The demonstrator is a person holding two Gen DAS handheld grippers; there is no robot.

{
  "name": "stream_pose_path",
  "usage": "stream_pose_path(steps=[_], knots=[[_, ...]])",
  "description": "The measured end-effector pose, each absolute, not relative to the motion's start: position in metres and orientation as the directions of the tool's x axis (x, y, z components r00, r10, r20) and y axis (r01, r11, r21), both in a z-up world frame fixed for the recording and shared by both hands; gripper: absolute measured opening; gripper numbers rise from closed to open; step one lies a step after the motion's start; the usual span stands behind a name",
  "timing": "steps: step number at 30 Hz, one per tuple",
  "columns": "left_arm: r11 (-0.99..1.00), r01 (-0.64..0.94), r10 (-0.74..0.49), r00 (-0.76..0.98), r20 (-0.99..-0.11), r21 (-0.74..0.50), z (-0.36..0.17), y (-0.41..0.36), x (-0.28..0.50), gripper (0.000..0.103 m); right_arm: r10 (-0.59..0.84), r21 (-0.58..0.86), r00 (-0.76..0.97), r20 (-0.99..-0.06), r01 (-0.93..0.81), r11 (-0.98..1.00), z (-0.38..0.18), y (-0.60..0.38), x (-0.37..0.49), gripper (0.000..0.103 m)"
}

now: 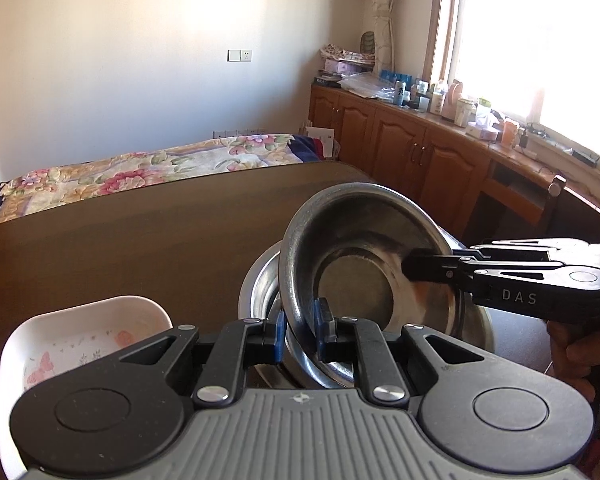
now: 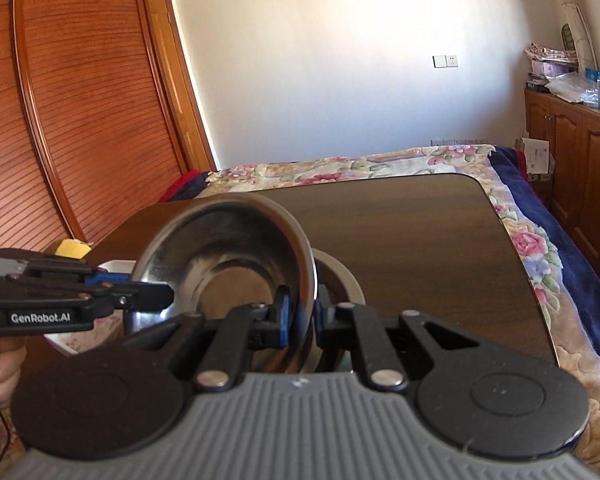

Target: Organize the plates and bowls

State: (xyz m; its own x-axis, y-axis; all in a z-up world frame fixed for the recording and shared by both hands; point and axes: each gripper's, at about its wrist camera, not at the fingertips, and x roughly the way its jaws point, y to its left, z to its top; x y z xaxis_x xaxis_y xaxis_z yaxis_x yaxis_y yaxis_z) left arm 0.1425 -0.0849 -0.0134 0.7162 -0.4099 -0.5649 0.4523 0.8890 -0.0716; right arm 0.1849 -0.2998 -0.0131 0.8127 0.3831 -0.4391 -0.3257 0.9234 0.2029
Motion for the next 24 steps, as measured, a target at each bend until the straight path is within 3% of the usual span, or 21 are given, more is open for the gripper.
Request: stream_pose_path(steps=[24], knots=[[0.898, 0.436, -0.392, 0.736, -0.552, -0.056, -0.019, -0.085, 0.135, 0.017, 0.303, 0.092, 0.850, -0.432, -0.292, 0.952, -0.017, -0.288, 0.185, 0.015]])
